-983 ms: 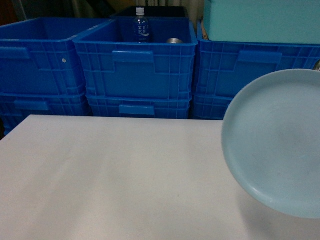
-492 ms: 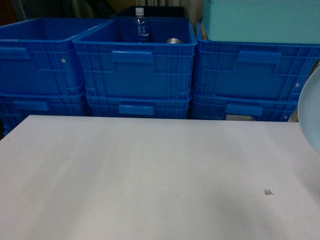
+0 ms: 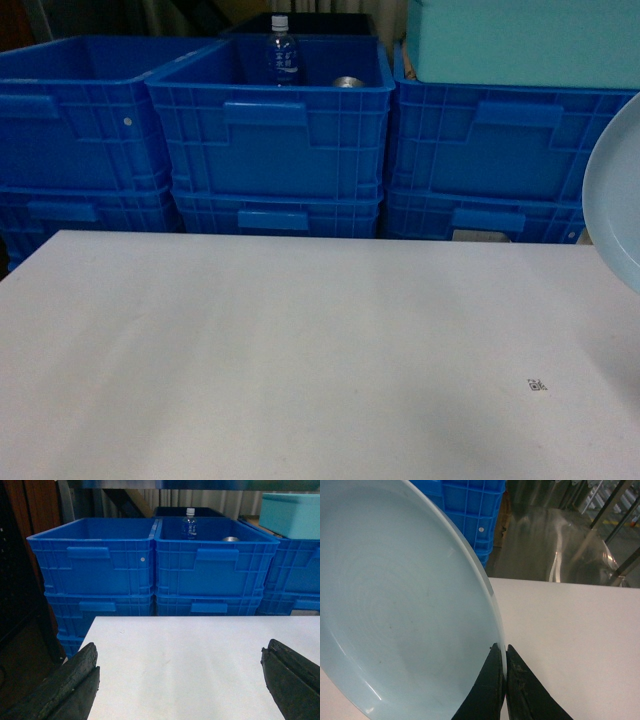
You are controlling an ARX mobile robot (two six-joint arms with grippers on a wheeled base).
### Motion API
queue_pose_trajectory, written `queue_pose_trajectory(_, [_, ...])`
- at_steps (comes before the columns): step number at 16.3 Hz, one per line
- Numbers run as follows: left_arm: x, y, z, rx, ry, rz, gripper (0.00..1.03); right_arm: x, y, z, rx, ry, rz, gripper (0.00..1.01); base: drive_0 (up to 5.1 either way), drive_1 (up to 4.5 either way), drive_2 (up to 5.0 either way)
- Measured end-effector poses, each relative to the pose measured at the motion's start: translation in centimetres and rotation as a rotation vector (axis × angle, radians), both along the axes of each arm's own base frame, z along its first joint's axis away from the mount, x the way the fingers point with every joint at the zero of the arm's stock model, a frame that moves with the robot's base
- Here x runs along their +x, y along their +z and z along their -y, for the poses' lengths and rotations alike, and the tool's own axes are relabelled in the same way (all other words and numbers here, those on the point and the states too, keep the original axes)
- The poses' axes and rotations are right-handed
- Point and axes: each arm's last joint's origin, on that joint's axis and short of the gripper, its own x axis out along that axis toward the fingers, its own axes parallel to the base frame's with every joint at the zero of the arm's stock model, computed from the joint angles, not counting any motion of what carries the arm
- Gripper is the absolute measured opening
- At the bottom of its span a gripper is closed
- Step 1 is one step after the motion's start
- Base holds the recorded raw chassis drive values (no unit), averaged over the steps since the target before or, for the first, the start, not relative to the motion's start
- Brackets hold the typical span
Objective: Place blue tray on left shelf second layer neatly
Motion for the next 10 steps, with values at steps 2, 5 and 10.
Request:
queue_pose_trajectory(2, [0.0, 0.0, 0.0, 0.000, 0.000, 0.000, 0.98, -0.3, 0.0, -0.3, 0.055, -0.017, -0.007, 0.02, 0.0, 0.00, 0.0])
queue_pose_trajectory(5, [0.0, 0.0, 0.0, 0.000, 0.000, 0.000, 0.98, -0.3, -0.1, -1.2, 0.099, -0.018, -0.025, 0.02, 0.0, 0.00, 0.0])
queue_pose_trajectory(10, [0.0, 0.0, 0.0, 0.000, 0.000, 0.000, 0.98, -0.6, 0.2, -3.2, 0.133, 0.032, -0.045, 0.02, 0.0, 0.00, 0.0])
